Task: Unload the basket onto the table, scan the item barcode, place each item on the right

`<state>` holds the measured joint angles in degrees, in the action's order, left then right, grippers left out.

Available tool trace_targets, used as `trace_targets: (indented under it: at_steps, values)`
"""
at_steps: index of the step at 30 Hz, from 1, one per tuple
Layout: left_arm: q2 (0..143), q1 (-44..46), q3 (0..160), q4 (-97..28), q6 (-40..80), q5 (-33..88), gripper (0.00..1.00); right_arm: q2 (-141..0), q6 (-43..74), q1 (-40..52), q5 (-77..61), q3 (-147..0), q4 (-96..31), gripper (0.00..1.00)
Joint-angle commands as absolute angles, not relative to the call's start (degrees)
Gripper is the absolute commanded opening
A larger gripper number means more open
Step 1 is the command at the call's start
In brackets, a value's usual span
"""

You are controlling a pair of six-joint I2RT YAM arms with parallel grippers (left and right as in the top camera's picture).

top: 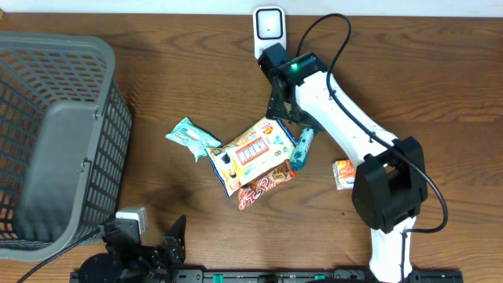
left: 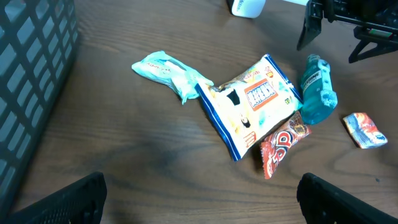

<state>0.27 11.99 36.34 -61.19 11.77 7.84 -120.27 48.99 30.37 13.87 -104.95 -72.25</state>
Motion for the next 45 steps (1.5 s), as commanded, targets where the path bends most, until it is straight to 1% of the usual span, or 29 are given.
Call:
trace_targets:
  at_steps: [1, 3, 5, 9, 13, 18, 21, 25, 28, 33, 37, 40, 43, 44, 45]
  values:
    - [0.3, 11.75, 36.53, -61.19, 11.68, 8.58, 0.98, -119.37, 51.22, 29.45, 17.61, -105.1, -73.67, 0.99]
    - [0.3, 11.75, 36.53, -61.19, 11.68, 8.56, 0.98, -119.37, 55.83, 28.51, 17.47, -105.1, -76.03, 0.98]
    - [0.3, 11.75, 36.53, -61.19, 11.68, 8.58, 0.98, -119.37, 58.59, 26.89, 16.43, -105.1, -77.84, 0.94]
    - [0.3, 11.75, 36.53, -61.19, 11.68, 8.58, 0.98, -119.39, 58.67, 23.29, 8.73, -104.77, -78.13, 0.91]
    - [0.3, 11.75, 36.53, -61.19, 11.68, 8.56, 0.98, -119.39, 58.13, 20.88, 6.92, -103.66, -77.06, 0.9]
    - [0.3, 11.75, 36.53, -61.19, 11.68, 8.58, 0.98, -119.39, 52.53, 20.4, 5.74, -99.5, -70.06, 0.92]
    - [0.3, 11.75, 36.53, -61.19, 11.68, 8.56, 0.98, -119.39, 49.36, 20.4, 2.28, -96.55, -64.6, 0.91]
    - [0.3, 11.75, 36.53, -61.19, 11.68, 8.56, 0.98, -119.39, 49.41, 20.38, 2.17, -94.98, -62.26, 0.91]
    - [0.3, 11.75, 36.53, -61.19, 11.7, 8.56, 0.98, -119.39, 49.43, 20.4, 1.56, -92.99, -60.58, 0.86]
    - [0.3, 11.75, 36.53, -61.19, 11.68, 8.56, 0.98, -119.72, 49.47, 20.56, 1.32, -87.85, -53.76, 0.78]
    - [0.3, 11.75, 36.53, -61.21, 11.68, 8.58, 0.98, -120.46, 49.65, 20.14, 0.91, -84.84, -49.43, 0.64]
    - [0.3, 11.75, 36.53, -61.19, 11.68, 8.56, 0.98, -120.68, 49.65, 19.88, 0.91, -84.51, -49.34, 0.42]
    - [0.3, 11.75, 36.53, -61.19, 11.68, 8.56, 0.98, -120.53, 49.67, 19.86, 0.36, -84.71, -49.74, 0.26]
    - [0.3, 11.75, 36.53, -61.19, 11.68, 8.58, 0.98, -120.53, 49.67, 19.84, -0.21, -84.82, -49.87, 0.17]
    - [0.3, 11.75, 36.53, -61.21, 11.68, 8.58, 0.98, -120.53, 49.67, 19.77, -0.71, -85.06, -50.0, 0.13]
